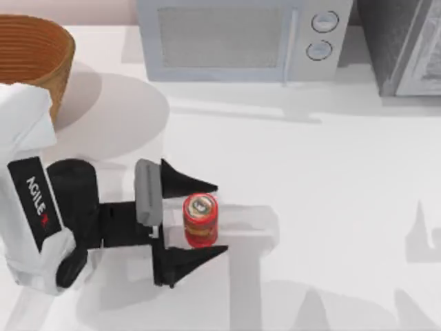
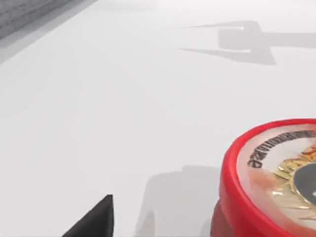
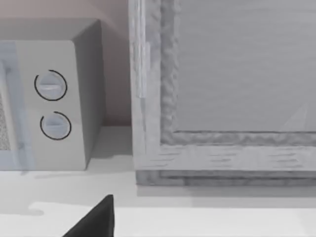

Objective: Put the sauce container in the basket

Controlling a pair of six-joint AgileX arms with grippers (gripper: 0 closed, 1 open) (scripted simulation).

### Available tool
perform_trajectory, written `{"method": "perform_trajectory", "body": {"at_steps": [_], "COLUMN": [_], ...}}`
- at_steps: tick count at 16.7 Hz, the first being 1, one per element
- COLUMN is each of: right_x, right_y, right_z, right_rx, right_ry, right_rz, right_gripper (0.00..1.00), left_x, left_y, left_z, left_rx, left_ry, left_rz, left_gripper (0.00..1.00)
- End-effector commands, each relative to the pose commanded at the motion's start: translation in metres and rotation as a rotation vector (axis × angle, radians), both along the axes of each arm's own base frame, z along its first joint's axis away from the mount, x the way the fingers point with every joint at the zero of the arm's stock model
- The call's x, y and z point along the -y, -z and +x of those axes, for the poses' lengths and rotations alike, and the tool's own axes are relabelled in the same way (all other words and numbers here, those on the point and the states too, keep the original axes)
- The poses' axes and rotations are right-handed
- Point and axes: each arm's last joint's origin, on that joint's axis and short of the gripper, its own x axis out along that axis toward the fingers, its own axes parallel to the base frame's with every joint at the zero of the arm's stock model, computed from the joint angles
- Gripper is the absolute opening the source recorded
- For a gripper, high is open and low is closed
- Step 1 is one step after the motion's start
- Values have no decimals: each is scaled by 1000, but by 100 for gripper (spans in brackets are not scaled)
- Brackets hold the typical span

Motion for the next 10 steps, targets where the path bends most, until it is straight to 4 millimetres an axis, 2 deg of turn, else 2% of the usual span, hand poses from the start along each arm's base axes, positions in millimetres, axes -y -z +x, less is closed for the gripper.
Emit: {"method": "perform_trajectory", "body": {"at_steps": [5,10], "right_x": [0,0], "right_y": [0,0], "right_z": [0,0], "right_rx": [0,0], "right_ry": [0,0], "right_rz": [0,0], "right_gripper": [100,100], "left_x": [5,5], "left_y": [1,1], "left_z": [-1,-1], "left_rx": [0,0], "left_ry": [0,0], "left_rz": [-1,-1], "left_gripper": [100,62]}}
